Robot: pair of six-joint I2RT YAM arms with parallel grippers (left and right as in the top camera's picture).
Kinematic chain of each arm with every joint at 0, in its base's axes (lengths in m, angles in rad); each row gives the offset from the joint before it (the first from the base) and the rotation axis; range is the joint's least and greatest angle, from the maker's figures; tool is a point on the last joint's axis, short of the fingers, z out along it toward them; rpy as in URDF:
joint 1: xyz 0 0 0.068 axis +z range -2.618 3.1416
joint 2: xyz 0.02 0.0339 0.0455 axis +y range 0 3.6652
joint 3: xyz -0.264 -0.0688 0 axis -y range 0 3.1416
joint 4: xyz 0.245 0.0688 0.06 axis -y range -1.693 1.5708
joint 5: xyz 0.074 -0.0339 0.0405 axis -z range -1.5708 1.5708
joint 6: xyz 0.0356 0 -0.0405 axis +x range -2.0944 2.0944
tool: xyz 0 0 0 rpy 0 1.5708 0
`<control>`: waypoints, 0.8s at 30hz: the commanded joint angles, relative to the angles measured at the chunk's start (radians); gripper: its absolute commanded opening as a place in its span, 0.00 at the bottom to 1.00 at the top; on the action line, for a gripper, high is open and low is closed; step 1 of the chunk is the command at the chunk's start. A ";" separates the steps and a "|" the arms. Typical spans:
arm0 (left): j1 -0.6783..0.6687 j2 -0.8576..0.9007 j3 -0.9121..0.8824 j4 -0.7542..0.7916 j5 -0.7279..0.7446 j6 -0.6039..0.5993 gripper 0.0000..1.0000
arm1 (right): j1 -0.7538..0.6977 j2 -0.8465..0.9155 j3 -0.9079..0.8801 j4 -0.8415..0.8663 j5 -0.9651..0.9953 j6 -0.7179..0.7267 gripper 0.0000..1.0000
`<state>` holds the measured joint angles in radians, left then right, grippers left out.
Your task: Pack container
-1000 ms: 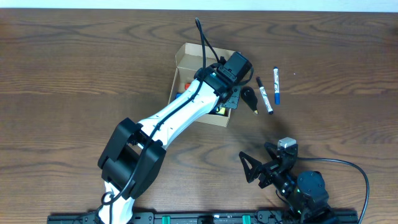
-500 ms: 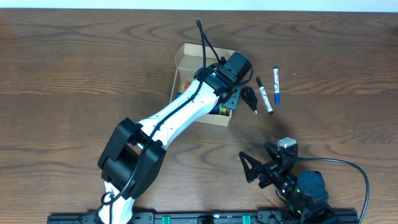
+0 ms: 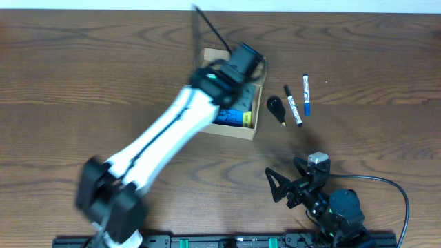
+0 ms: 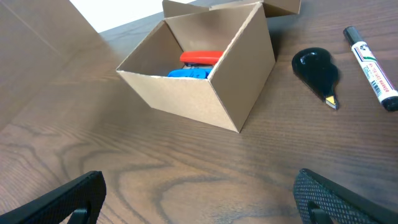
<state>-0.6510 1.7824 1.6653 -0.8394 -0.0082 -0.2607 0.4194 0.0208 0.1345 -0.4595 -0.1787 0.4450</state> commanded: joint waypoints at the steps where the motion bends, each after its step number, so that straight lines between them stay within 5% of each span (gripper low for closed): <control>1: 0.076 -0.100 0.007 -0.033 -0.021 0.037 0.46 | -0.001 0.001 -0.004 -0.001 0.014 0.011 0.99; 9: 0.289 -0.195 0.007 -0.157 0.034 0.228 0.49 | -0.001 0.001 -0.004 0.006 -0.058 0.120 0.99; 14: 0.452 -0.193 0.005 -0.211 0.267 0.304 0.45 | -0.001 0.001 -0.004 0.016 -0.144 0.266 0.99; 24: 0.615 -0.203 0.005 -0.321 0.388 0.498 0.44 | -0.013 0.056 0.008 0.048 -0.103 0.181 0.99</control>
<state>-0.0452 1.5906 1.6657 -1.1477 0.3149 0.1246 0.4191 0.0368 0.1341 -0.4103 -0.2996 0.6426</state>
